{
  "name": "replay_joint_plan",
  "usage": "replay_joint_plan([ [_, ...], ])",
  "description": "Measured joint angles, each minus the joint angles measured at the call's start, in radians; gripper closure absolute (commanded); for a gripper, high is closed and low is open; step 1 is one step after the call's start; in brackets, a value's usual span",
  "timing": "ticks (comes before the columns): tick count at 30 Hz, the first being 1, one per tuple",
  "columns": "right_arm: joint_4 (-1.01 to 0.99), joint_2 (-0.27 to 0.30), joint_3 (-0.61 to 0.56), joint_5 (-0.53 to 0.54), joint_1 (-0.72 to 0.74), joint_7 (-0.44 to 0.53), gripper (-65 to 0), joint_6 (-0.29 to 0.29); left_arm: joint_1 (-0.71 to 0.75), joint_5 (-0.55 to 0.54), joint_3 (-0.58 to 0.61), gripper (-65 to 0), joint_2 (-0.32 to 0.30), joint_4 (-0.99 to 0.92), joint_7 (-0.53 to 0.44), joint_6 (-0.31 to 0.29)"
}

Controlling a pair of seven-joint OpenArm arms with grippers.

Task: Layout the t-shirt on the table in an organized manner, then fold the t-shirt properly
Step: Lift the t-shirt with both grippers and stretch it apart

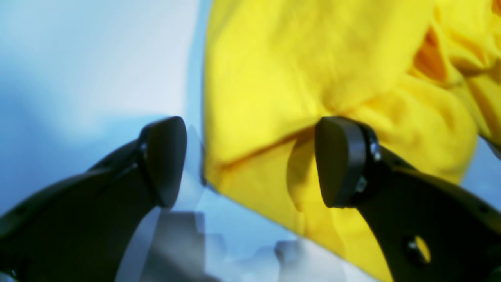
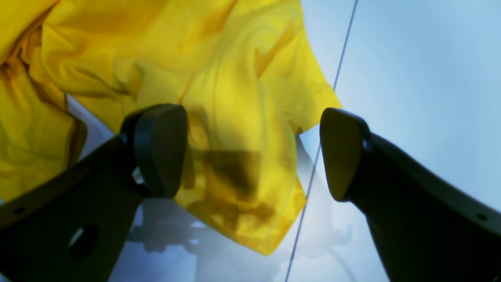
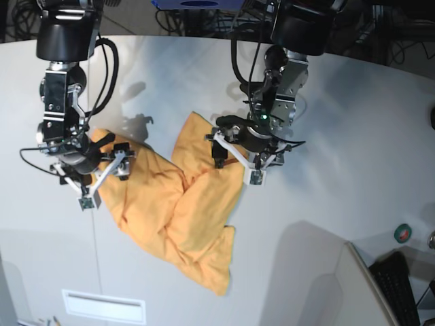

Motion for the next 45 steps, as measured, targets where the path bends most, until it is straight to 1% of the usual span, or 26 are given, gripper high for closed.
replay_joint_plan([
  [1,-0.013,0.0,0.0,-0.002,0.001,0.0,-50.0,0.0,-0.012,0.0,0.003,-46.9,-0.001,-0.011,0.004,0.0],
  [2,-0.032,0.0,0.0,-0.002,0.005,0.002,-49.1,0.0,-0.017,0.0,0.002,-43.1,-0.001,-0.019,0.004,0.001],
  [3,-0.044,0.0,0.0,-0.003,0.008,-0.001,-46.4,0.0,-0.016,0.0,0.002,-38.2,-0.001,-0.021,0.004,0.001],
  [4,-0.051,0.0,0.0,-0.003,0.01,-0.001,-40.4,0.0,-0.013,0.005,0.001,-30.6,-0.001,-0.02,-0.002,0.002],
  [5,-0.051,0.0,0.0,-0.002,0.01,0.0,-32.1,0.0,-0.007,0.005,-0.001,-21.7,-0.002,-0.019,-0.008,0.004],
  [6,-0.051,0.0,0.0,0.0,0.01,0.001,-22.2,0.0,-0.004,0.003,-0.001,-12.3,-0.005,-0.019,-0.011,0.004],
  [7,-0.051,0.002,0.0,-0.003,0.011,0.008,-13.2,0.0,-0.002,0.0,-0.001,-4.6,-0.008,-0.019,-0.011,0.004],
  [8,-0.053,0.005,0.0,0.0,0.011,0.029,-2.3,0.0,-0.003,0.002,-0.003,0.0,-0.01,-0.019,-0.011,0.004],
  [9,-0.053,0.013,0.0,0.002,0.011,0.056,0.0,0.0,-0.003,0.0,-0.004,0.0,-0.017,-0.019,-0.01,0.004],
  [11,-0.053,0.025,0.001,0.001,0.01,0.083,0.0,0.0,-0.003,-0.005,-0.003,0.0,-0.033,-0.019,-0.011,-0.01],
  [14,-0.046,0.032,0.003,0.0,0.0,0.089,0.0,0.0,-0.005,-0.007,0.0,0.0,-0.057,-0.011,-0.004,-0.011],
  [16,-0.025,0.032,0.002,0.0,-0.013,0.08,0.0,0.001,0.006,-0.007,0.002,0.0,-0.09,0.026,0.023,-0.01],
  [19,0.044,0.037,0.003,-0.002,-0.046,0.079,0.0,0.003,0.043,-0.003,-0.002,0.0,-0.145,0.113,0.034,-0.003],
  [22,0.103,0.037,0.003,-0.004,-0.056,0.079,0.0,0.004,0.058,0.004,-0.006,0.0,-0.165,0.194,0.047,0.012],
  [23,0.118,0.034,0.003,-0.002,-0.056,0.078,0.0,0.003,0.056,0.003,-0.005,0.0,-0.163,0.222,0.065,0.009],
  [25,0.153,0.031,0.002,-0.002,-0.055,0.079,0.0,0.003,0.048,0.0,0.002,0.0,-0.162,0.285,0.135,-0.003],
  [26,0.175,0.029,0.001,-0.003,-0.056,0.078,0.0,0.004,0.046,-0.003,0.006,0.0,-0.171,0.317,0.167,-0.015],
  [28,0.218,0.032,0.001,-0.006,-0.058,0.073,0.0,-0.001,0.051,0.001,0.005,0.0,-0.202,0.375,0.198,-0.006],
  [30,0.272,0.035,0.001,-0.003,-0.07,0.058,0.0,-0.002,0.058,0.003,0.001,0.0,-0.245,0.425,0.221,-0.007],
  [32,0.349,0.032,0.001,-0.003,-0.084,-0.006,0.0,0.003,0.06,0.003,-0.002,0.0,-0.275,0.475,0.254,-0.006],
  [33,0.392,0.029,0.001,-0.003,-0.089,-0.042,0.0,0.003,0.062,0.005,-0.004,0.0,-0.284,0.505,0.267,0.005],
  [34,0.43,0.029,0.001,-0.002,-0.092,-0.074,0.0,0.002,0.063,0.006,-0.011,0.0,-0.289,0.528,0.27,0.003],
  [35,0.47,0.029,0.001,-0.002,-0.096,-0.102,0.0,0.003,0.066,0.0,-0.025,0.0,-0.292,0.551,0.272,-0.015],
  [41,0.616,0.037,0.006,-0.003,-0.175,-0.127,0.0,0.004,0.129,0.003,-0.197,0.0,-0.298,0.623,0.27,-0.003],
  [42,0.625,0.035,0.014,0.001,-0.18,-0.128,0.0,0.005,0.133,0.004,-0.21,0.0,-0.297,0.628,0.272,0.006],
  [45,0.633,0.035,0.046,0.003,-0.175,-0.127,0.0,0.007,0.143,0.002,-0.227,0.0,-0.295,0.631,0.269,-0.005],
])
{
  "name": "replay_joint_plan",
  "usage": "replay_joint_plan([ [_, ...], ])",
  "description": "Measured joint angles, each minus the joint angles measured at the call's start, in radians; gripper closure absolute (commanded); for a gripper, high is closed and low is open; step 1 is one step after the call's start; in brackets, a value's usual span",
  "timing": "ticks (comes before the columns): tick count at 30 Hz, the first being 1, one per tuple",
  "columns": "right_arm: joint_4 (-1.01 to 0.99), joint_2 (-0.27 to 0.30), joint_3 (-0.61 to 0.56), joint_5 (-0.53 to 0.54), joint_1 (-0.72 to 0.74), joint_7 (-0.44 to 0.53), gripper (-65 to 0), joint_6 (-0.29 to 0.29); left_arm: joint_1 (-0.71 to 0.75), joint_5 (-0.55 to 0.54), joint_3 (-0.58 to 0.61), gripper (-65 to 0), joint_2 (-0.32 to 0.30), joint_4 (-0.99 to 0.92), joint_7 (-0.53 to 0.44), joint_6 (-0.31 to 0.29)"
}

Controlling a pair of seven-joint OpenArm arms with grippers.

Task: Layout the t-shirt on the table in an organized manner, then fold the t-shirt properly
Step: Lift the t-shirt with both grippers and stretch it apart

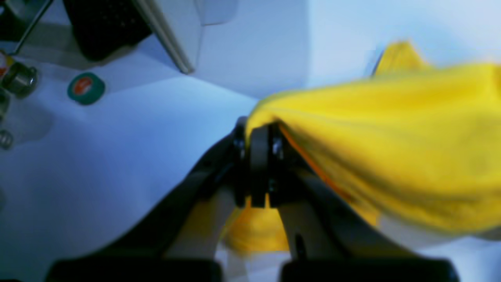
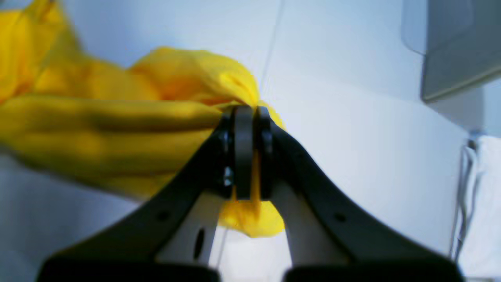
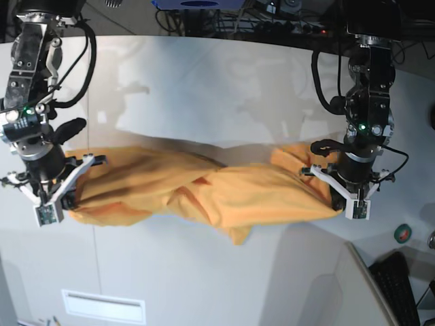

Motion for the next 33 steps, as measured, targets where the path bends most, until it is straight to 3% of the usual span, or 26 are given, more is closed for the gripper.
replay_joint_plan([
  [3,-0.004,0.0,0.032,-0.003,0.015,0.001,0.0,-0.002,0.016,0.008,-0.001,0.0,0.0,-0.029,-0.012,-0.006],
  [8,-0.103,0.0,0.077,-0.002,0.048,0.01,0.0,-0.003,0.066,0.199,0.003,0.0,0.005,-0.119,-0.009,-0.003],
  [11,-0.23,0.011,0.089,-0.007,0.066,0.009,0.0,-0.006,0.1,0.283,-0.007,0.0,0.05,-0.174,-0.111,-0.001],
  [15,-0.369,0.03,0.089,-0.01,0.094,0.01,0.0,-0.008,0.144,0.362,-0.004,0.0,0.065,-0.254,-0.209,-0.006],
  [20,-0.404,0.025,0.088,-0.006,0.113,0.014,0.0,-0.007,0.157,0.383,-0.007,0.0,0.084,-0.32,-0.214,-0.006],
  [27,-0.334,0.027,0.079,-0.009,0.222,-0.018,0.0,-0.004,0.155,0.383,-0.008,0.0,0.084,-0.238,-0.213,-0.006],
  [30,-0.321,0.023,0.056,-0.133,0.311,-0.116,0.0,-0.005,0.146,0.38,-0.007,0.0,0.084,-0.186,-0.216,-0.006],
  [33,-0.391,0.027,-0.031,-0.219,0.403,-0.127,0.0,-0.008,0.108,0.381,-0.008,0.0,0.084,-0.165,-0.216,-0.006],
])
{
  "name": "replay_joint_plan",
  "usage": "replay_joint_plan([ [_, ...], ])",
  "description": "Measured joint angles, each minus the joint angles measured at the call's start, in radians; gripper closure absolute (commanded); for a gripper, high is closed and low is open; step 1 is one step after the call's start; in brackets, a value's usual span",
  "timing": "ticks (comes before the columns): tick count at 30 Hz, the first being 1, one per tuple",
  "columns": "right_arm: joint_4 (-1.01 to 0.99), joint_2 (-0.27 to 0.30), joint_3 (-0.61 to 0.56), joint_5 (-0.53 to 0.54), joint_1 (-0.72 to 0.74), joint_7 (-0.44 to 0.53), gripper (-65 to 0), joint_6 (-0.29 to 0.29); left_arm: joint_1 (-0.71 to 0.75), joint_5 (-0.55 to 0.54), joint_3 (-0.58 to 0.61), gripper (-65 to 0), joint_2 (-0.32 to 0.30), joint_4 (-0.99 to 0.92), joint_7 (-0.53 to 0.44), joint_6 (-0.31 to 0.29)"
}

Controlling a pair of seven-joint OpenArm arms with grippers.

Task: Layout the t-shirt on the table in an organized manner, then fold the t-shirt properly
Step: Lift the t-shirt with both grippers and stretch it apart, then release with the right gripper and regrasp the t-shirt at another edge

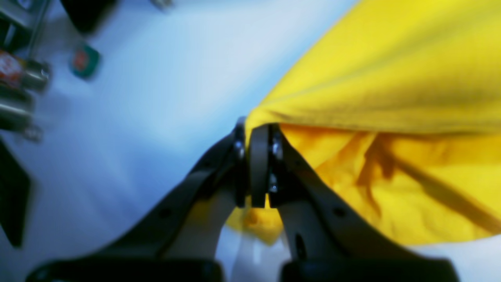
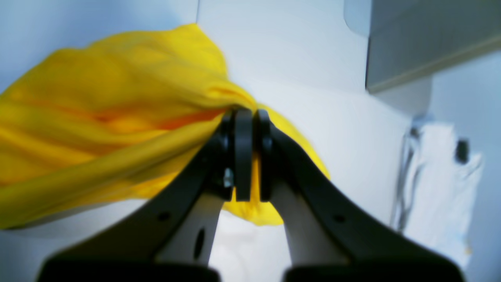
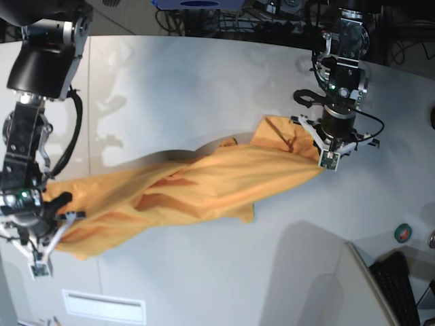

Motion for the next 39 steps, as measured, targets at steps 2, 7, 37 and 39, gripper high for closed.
replay_joint_plan([
  [2,-0.055,-0.009,-0.043,-0.014,0.053,-0.01,0.0,0.005,-0.026,0.0,0.0,0.0,0.0,0.003,0.0,0.0],
  [7,-0.069,-0.008,-0.068,-0.012,0.133,-0.024,0.0,0.008,-0.047,0.001,-0.021,0.0,0.003,0.036,0.004,-0.005],
  [37,-0.641,-0.028,-0.182,-0.018,0.29,0.357,-36.2,-0.167,-0.203,0.24,-0.135,0.0,0.06,-0.27,-0.009,-0.001],
  [39,-0.444,-0.031,-0.183,-0.019,0.187,0.298,-36.2,-0.13,-0.195,0.24,-0.137,0.0,0.055,-0.269,-0.005,0.002],
])
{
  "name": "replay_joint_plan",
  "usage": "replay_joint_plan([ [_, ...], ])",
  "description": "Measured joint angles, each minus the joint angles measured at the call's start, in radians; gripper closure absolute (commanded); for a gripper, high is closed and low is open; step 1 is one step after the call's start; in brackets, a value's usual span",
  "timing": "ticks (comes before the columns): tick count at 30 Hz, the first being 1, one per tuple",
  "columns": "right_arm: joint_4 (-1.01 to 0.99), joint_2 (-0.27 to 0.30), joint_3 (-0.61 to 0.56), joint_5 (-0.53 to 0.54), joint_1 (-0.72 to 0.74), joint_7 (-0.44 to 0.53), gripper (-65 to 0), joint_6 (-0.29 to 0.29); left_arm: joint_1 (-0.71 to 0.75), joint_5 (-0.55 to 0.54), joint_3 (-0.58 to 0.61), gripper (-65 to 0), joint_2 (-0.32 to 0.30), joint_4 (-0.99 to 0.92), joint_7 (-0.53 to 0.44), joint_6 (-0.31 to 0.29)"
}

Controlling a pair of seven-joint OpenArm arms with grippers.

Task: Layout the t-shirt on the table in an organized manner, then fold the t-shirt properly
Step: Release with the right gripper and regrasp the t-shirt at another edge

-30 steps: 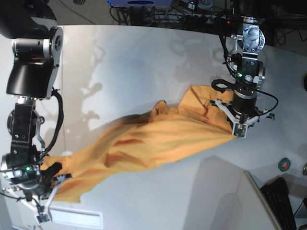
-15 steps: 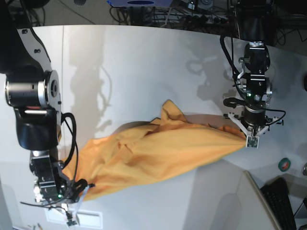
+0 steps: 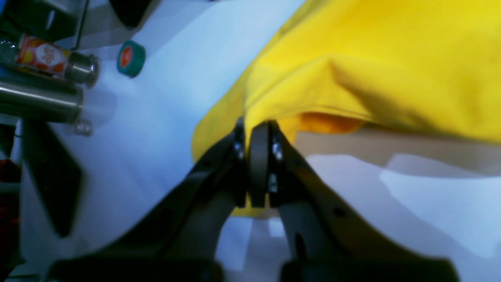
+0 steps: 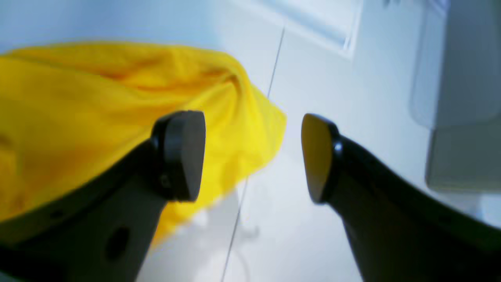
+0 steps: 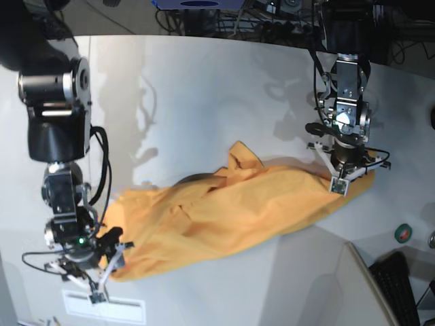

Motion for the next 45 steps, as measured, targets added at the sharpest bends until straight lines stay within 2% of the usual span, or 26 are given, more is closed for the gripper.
replay_joint_plan([
  [3,0.234,-0.042,0.0,-0.005,-0.146,-0.096,-36.2,0.026,0.013,0.002,-0.002,0.0,-0.002,0.001,-0.003,-0.001],
  [6,0.334,-0.101,-0.002,0.008,-0.269,-0.109,-36.2,0.035,0.022,0.0,-0.001,0.0,0.004,0.003,-0.003,-0.002],
  [8,0.327,-0.131,-0.002,0.011,-0.332,-0.117,-35.9,0.037,0.03,-0.002,-0.001,0.0,0.002,0.004,-0.006,-0.003],
  [12,0.267,-0.149,0.001,0.0,-0.382,-0.11,-35.7,0.034,0.066,-0.002,-0.003,0.0,0.003,0.039,-0.003,-0.001],
  [16,0.229,-0.159,-0.008,0.0,-0.406,-0.021,-34.7,0.033,0.117,-0.002,-0.003,0.0,0.003,0.09,-0.003,-0.001],
  [18,0.158,-0.162,-0.011,0.006,-0.388,0.013,-26.7,0.03,0.13,-0.002,-0.003,0.0,0.003,0.098,-0.002,-0.002],
  [21,0.014,-0.168,0.041,0.008,-0.312,0.058,-5.4,-0.031,0.14,-0.002,-0.003,0.0,0.002,0.109,-0.005,-0.001],
  [22,-0.034,-0.162,0.062,0.002,-0.271,0.074,0.0,-0.035,0.145,-0.001,-0.002,0.0,0.003,0.111,-0.008,-0.001],
  [24,-0.114,-0.144,0.097,0.004,-0.201,0.124,0.0,-0.038,0.155,-0.002,-0.002,0.0,0.003,0.12,-0.004,-0.002],
  [28,-0.214,-0.129,0.112,0.0,-0.114,0.149,0.0,-0.048,0.167,-0.002,0.0,0.0,0.003,0.135,-0.004,-0.002],
  [34,-0.38,-0.146,0.107,0.004,-0.066,0.145,0.0,-0.045,0.167,-0.002,-0.001,0.0,0.003,0.136,-0.005,-0.001],
  [39,-0.411,-0.141,0.107,0.003,-0.069,0.152,0.0,-0.045,0.169,-0.002,-0.001,0.0,0.003,0.137,-0.003,-0.002],
  [45,-0.408,-0.036,0.1,0.014,-0.089,0.184,0.0,-0.026,0.177,-0.002,-0.002,0.0,0.0,0.182,-0.001,-0.002],
])
